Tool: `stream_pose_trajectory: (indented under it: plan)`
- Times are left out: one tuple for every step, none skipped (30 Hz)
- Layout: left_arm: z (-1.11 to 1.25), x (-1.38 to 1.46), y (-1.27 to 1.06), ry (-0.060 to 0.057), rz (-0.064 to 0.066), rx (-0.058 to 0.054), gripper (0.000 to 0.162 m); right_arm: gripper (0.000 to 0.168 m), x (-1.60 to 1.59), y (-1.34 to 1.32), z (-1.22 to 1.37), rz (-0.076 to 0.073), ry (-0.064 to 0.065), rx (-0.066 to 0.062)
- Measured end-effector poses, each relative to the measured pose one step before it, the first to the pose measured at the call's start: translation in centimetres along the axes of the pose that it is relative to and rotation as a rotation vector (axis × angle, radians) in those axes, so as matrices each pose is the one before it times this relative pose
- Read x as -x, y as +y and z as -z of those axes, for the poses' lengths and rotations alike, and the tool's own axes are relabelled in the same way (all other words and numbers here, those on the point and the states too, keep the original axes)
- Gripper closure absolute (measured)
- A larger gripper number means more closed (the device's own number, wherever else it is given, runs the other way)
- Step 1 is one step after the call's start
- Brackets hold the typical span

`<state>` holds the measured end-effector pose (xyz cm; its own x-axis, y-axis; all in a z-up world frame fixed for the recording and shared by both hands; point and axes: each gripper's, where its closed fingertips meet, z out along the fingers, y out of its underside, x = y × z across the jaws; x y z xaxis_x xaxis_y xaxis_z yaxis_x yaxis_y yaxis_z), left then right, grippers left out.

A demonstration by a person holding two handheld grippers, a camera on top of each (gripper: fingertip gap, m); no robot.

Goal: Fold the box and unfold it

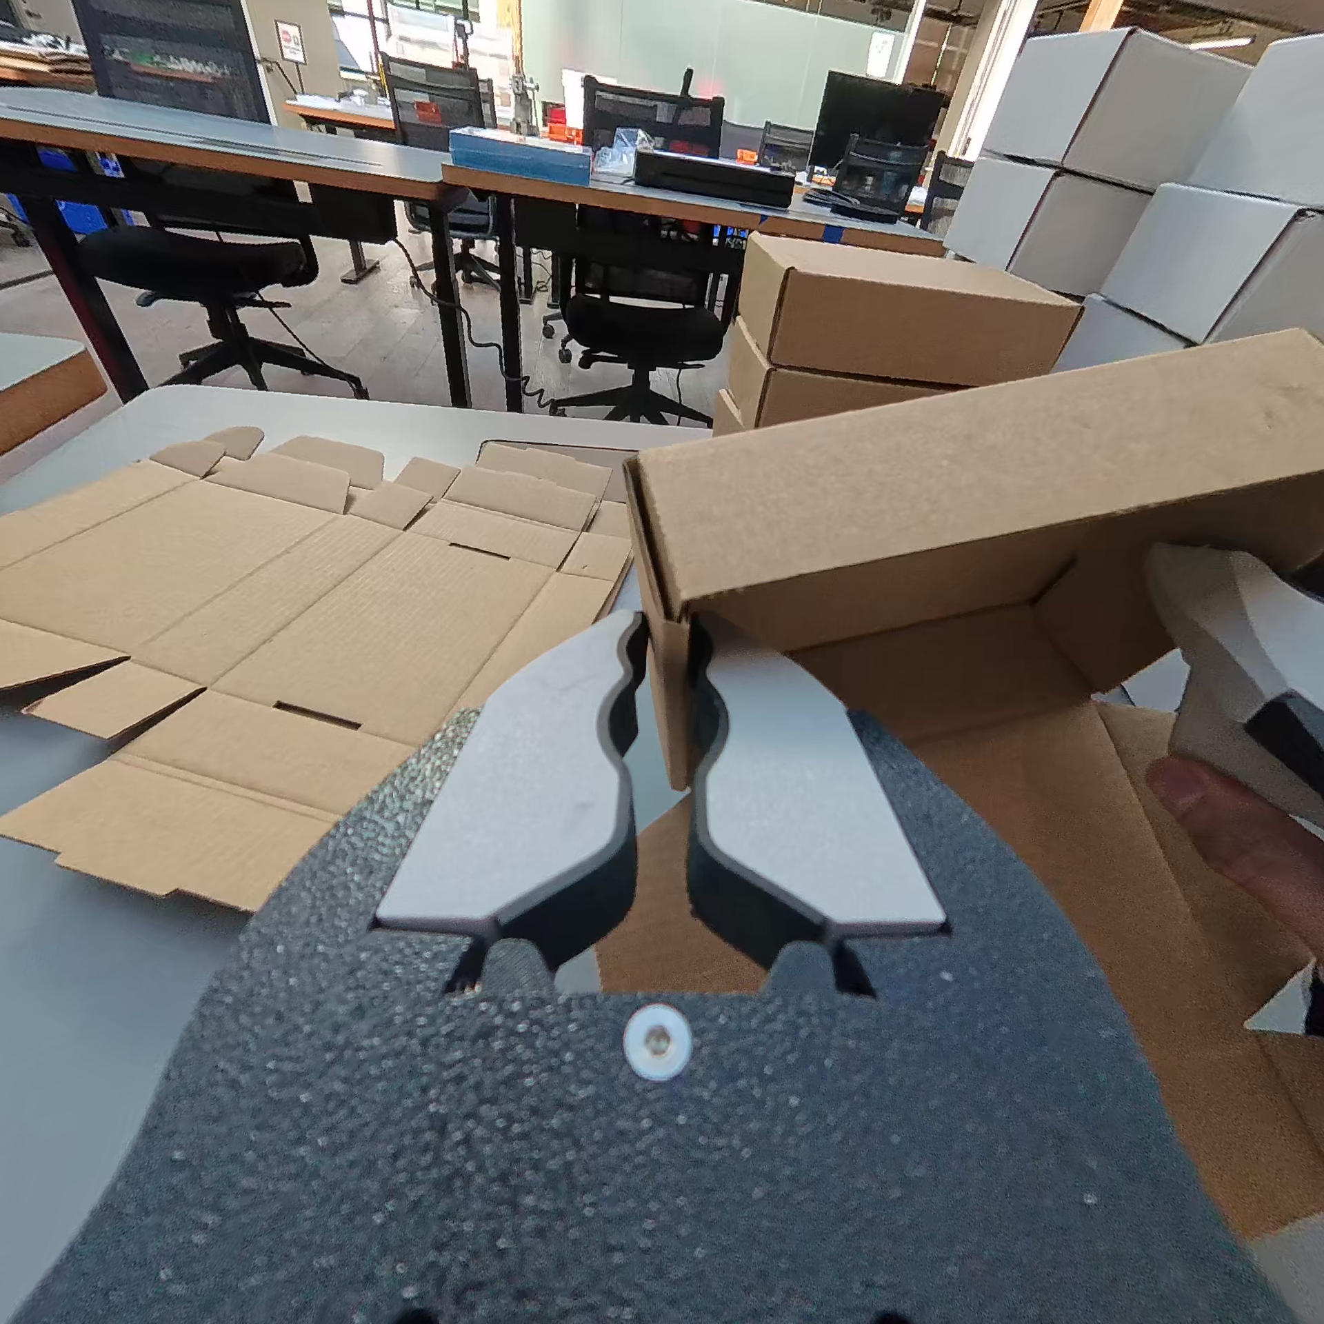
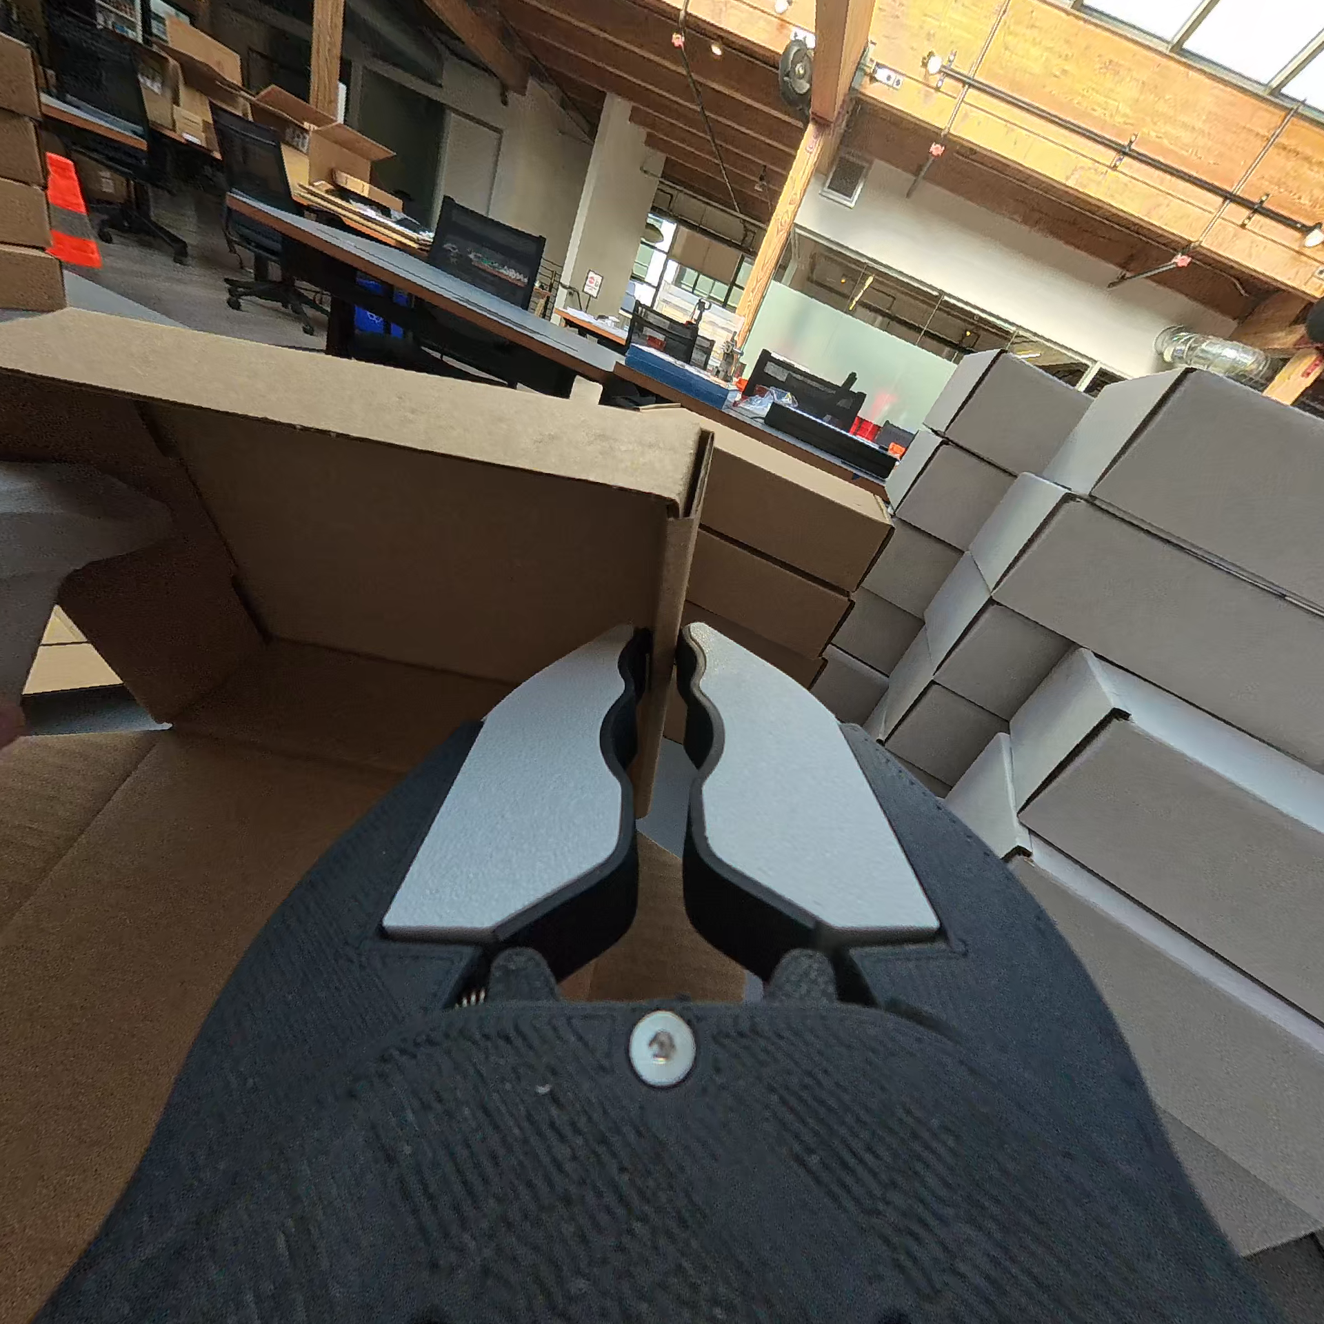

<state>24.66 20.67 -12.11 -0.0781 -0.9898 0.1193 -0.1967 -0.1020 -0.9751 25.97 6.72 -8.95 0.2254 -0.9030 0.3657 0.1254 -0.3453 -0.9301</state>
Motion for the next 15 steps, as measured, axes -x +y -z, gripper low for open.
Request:
stream_pose_trajectory:
  plan:
    - [-0.001,0.126,-0.173,-0.0096,-0.0123,-0.0041,0.154,0.161,0.014,-0.079,-0.002,-0.0024,-0.0005,-0.0046]
    - [-0.014,0.091,-0.205,-0.0155,-0.0172,-0.0104,0.154,0.161,-0.005,-0.113,-0.008,-0.0006,0.0044,-0.0023]
    - [-0.022,0.097,-0.195,-0.0212,-0.0124,-0.0145,0.155,0.162,-0.033,-0.141,-0.02,0.0103,0.0106,-0.0005]
    - [-0.057,0.114,-0.232,-0.023,-0.0095,-0.0208,0.155,0.162,-0.073,-0.217,-0.06,0.007,0.0159,-0.0044]
    - [-0.084,0.172,-0.308,-0.0259,-0.0066,-0.0237,0.156,0.162,-0.019,-0.195,-0.098,0.0008,0.0172,-0.0038]
    - [-0.096,0.21,-0.457,-0.0291,0.0037,-0.0255,0.156,0.162,0.022,-0.135,-0.153,-0.0037,0.0217,-0.0025]
    - [-0.133,0.186,-0.554,-0.0278,0.0107,-0.0223,0.157,0.162,0.034,-0.178,-0.12,-0.0119,0.0257,-0.0079]
    - [-0.207,0.107,-0.526,-0.0234,0.0036,-0.0175,0.157,0.161,-0.013,-0.188,-0.143,-0.0143,0.0247,-0.0074]
    - [-0.248,-0.001,-0.506,-0.0162,-0.0023,-0.0177,0.157,0.161,-0.12,-0.184,-0.172,-0.0166,0.0239,-0.0068]
    - [-0.255,-0.083,-0.438,-0.0119,-0.0057,-0.0173,0.157,0.161,-0.204,-0.238,-0.178,-0.0111,0.0255,-0.0092]
    - [-0.189,-0.107,-0.441,-0.0118,-0.0083,-0.0187,0.157,0.161,-0.224,-0.239,-0.214,-0.0085,0.0214,-0.0111]
    - [-0.116,-0.146,-0.418,-0.0123,-0.0136,-0.017,0.157,0.161,-0.254,-0.153,-0.27,-0.012,0.0182,-0.0074]
    - [-0.077,-0.157,-0.448,-0.0143,-0.0083,-0.0189,0.157,0.161,-0.237,0.007,-0.293,-0.017,0.018,0.0015]
    - [-0.136,-0.088,-0.425,-0.0178,-0.0072,-0.0169,0.157,0.161,-0.111,-0.007,-0.232,-0.0198,0.0141,0.0025]
    - [-0.264,-0.048,-0.316,-0.0119,0.0038,-0.0105,0.157,0.161,-0.065,-0.117,-0.111,-0.005,0.0191,-0.0019]
